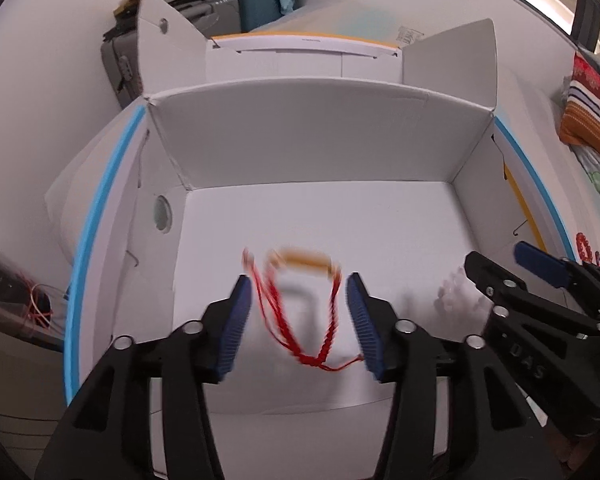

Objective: Organize jewelry
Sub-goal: 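Open both tools to drop the bracelets into the box, then move both tools back over the remaining jewelry on the bed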

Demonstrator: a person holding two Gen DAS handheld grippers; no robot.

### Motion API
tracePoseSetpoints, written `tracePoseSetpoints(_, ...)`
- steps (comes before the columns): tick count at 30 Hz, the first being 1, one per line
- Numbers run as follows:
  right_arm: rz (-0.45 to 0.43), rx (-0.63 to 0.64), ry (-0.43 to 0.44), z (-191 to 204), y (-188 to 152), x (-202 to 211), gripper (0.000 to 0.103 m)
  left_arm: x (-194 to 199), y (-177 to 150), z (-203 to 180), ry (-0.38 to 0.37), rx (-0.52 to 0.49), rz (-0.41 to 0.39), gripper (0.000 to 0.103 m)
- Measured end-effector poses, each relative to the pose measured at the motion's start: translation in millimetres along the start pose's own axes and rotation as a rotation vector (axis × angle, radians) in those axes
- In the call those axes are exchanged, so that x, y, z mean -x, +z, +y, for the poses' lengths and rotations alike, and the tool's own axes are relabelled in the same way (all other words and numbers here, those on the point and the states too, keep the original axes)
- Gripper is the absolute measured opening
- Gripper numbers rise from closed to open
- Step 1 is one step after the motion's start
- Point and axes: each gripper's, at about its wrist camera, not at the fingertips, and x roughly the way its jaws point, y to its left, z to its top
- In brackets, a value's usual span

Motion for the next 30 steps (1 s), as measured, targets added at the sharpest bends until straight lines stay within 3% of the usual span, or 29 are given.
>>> tracePoseSetpoints(2,-0.032,-0.006,-0.004,-4,-1,12,0.069,6,-1,2,0.015,0.011,-0.023,0.071)
tracePoseSetpoints(6,-0.086,-0.022,0.006,-15,-3,35,0.083,15,-1,2,0.027,0.016,-0.046,0.082)
tracePoseSetpoints(14,-0.165,-0.09,-0.059,-66,-14,77,0.092,45,-5,-22,0.023,-0.019,-0.113,0.097)
tracePoseSetpoints(30,-0.197,-0.21,-0.176,-194,-57,119,0.093,73,-14,-154,-0.067,-0.19,-0.176,0.097)
